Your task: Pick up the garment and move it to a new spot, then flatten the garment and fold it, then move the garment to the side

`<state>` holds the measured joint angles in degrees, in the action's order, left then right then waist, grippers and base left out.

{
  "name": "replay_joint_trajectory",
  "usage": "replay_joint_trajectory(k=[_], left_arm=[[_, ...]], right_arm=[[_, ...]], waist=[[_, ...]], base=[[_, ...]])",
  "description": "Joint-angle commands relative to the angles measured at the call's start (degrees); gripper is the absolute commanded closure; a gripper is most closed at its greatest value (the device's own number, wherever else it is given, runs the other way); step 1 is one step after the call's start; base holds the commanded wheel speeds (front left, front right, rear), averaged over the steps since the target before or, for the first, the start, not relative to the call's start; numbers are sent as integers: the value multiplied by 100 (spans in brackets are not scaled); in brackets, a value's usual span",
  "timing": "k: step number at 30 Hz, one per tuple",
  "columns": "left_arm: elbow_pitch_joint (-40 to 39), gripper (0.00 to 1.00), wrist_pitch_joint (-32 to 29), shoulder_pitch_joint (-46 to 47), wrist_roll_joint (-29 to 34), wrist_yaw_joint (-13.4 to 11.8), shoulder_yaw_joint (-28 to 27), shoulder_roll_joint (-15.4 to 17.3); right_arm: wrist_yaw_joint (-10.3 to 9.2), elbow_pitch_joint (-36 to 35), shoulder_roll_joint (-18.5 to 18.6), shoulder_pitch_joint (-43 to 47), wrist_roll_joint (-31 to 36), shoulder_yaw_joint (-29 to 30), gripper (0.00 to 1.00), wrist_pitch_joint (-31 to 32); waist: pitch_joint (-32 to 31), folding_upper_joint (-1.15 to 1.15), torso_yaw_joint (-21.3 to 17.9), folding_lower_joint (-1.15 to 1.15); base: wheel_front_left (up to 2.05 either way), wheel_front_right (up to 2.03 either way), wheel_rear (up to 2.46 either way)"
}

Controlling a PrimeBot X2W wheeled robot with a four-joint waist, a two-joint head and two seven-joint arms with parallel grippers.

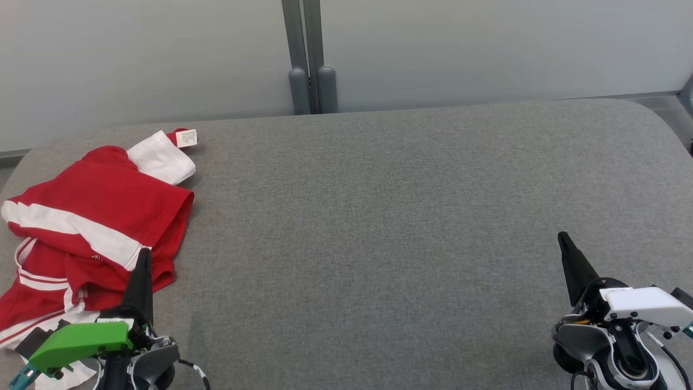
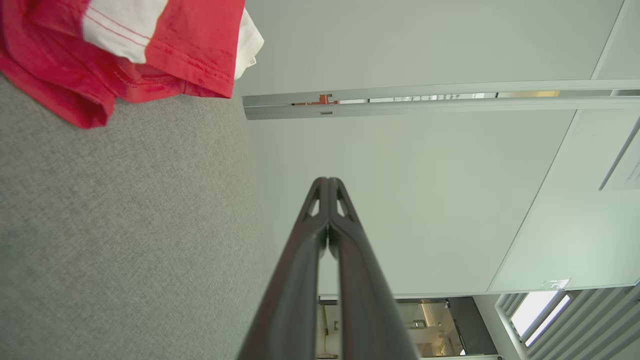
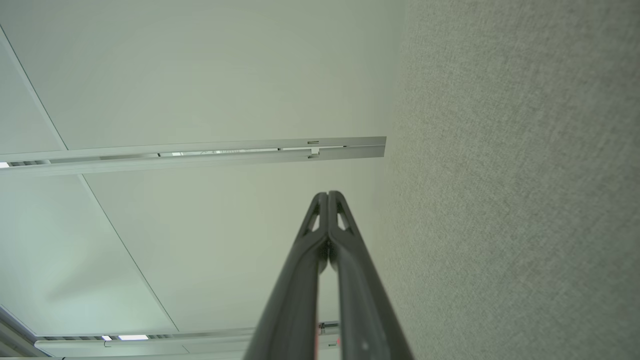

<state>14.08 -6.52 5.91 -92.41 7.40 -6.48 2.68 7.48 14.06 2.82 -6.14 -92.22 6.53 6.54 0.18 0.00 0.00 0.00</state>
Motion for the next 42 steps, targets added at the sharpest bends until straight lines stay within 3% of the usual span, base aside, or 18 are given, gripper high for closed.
replay_joint_trajectory(k=[1,42], left_arm=[[-11,100,-18,79,-1,28,-15,41],[-11,100,-18,79,-1,28,-15,42]], right_arm=[[2,6,7,-34,-40,-5,100,15],[2,6,8,-34,-40,-5,100,15]], waist=[[0,0,0,0],[0,0,0,0]], base=[[0,0,0],[0,0,0]])
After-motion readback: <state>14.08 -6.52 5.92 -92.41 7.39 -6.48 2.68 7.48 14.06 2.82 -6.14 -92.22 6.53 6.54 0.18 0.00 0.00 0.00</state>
